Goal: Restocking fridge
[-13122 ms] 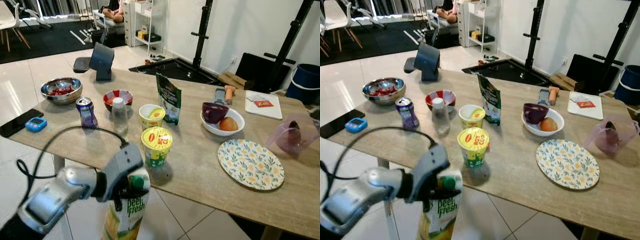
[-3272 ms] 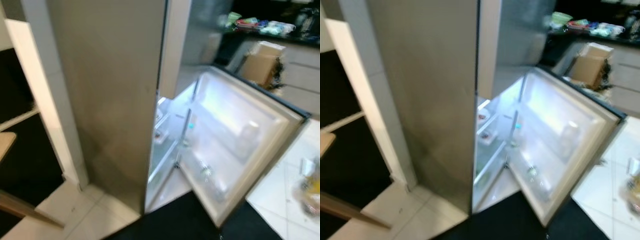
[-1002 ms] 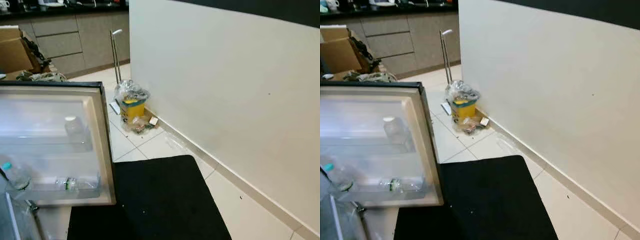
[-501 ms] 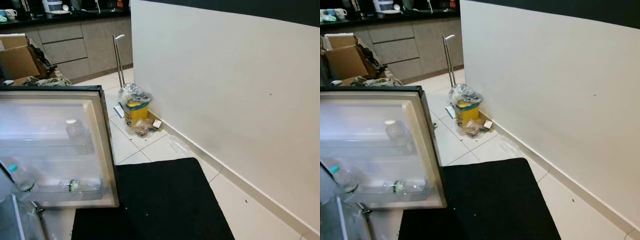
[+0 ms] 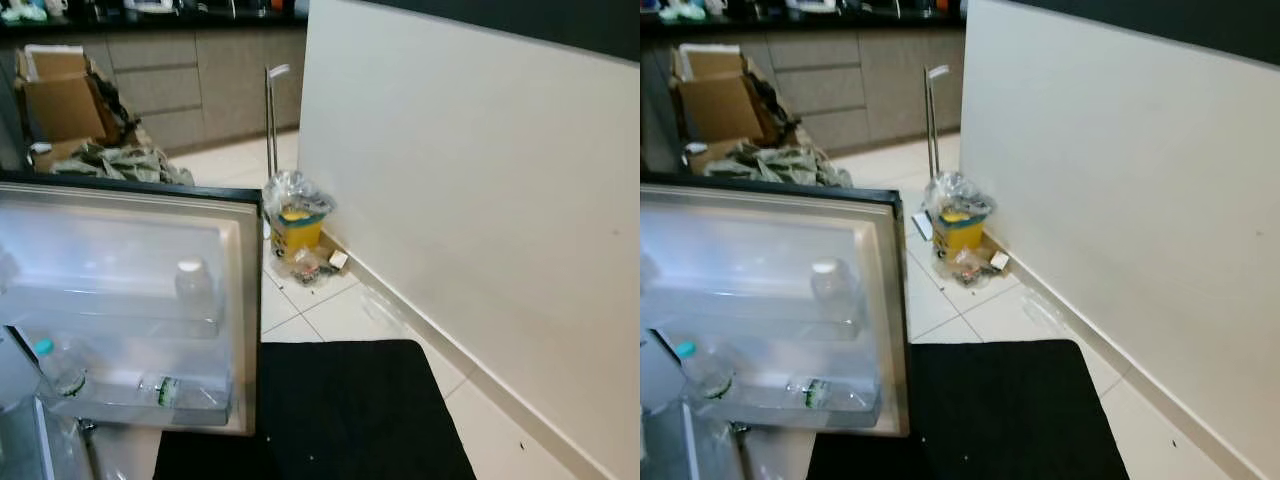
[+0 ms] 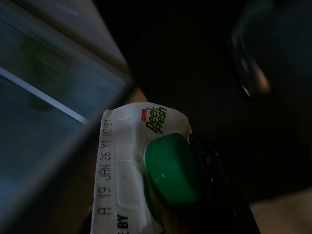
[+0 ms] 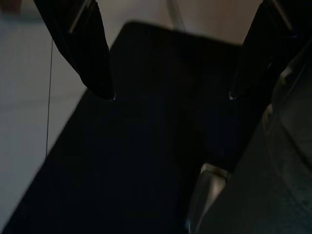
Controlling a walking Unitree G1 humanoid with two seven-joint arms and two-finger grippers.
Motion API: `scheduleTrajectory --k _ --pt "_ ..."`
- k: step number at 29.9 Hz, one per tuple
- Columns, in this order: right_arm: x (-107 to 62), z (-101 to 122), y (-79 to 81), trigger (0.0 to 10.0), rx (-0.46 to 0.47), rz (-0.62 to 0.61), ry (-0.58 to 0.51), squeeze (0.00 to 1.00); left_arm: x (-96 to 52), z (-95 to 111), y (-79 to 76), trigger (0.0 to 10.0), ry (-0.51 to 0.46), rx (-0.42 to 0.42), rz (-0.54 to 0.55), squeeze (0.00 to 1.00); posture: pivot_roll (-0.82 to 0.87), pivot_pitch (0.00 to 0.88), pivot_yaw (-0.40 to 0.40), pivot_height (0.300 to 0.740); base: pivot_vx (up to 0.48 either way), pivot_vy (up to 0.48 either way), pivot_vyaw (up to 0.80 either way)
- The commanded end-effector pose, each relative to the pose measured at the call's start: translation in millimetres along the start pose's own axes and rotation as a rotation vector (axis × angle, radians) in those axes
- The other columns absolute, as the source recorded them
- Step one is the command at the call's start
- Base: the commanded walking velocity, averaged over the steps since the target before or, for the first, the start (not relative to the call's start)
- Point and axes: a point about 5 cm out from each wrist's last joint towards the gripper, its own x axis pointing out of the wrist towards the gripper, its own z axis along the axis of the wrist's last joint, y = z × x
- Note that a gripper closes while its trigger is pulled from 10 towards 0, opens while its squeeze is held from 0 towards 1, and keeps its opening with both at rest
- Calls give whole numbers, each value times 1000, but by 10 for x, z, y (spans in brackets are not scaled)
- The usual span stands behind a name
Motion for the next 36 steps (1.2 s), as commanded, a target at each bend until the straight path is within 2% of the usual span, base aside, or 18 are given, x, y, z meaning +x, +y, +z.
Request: scheduleTrajectory --k 1,9,15,22,26,31,32,33,36 --pt "20 37 85 10000 12 35 -23 0 3 -28 -51 10000 8 1 -13 0 -31 0 2 740 390 0 0" --pt "19 40 84 10000 9 36 -27 0 5 -21 -52 10000 4 -17 -6 0 -32 0 2 740 358 0 0" --pt "16 59 74 10000 5 33 -47 0 7 3 -62 10000 -8 -20 -16 0 -32 0 1 740 0 0 0" --pt "-15 336 -2 10000 82 56 -227 0 8 6 -71 10000 -9 -22 -20 0 -33 0 1 740 0 0 0" --pt "-81 670 -70 10000 157 146 -404 0 7 -1 -71 10000 -7 -21 -22 0 -33 0 2 740 0 0 0" --pt "-127 832 -79 10000 185 236 -484 0 7 0 -71 10000 -9 -22 -24 0 -34 0 2 740 0 0 0" --pt "-142 879 -61 7725 196 289 -507 0 8 1 -73 10000 -9 -22 -25 0 -36 0 2 740 0 0 0" --pt "-157 920 -48 196 203 332 -530 0 8 3 -74 10000 -9 -21 -26 0 -36 0 2 740 0 0 0" --pt "-196 1016 -23 0 206 429 -578 0 8 7 -77 10000 -10 -22 -28 0 -36 0 2 740 0 0 0"
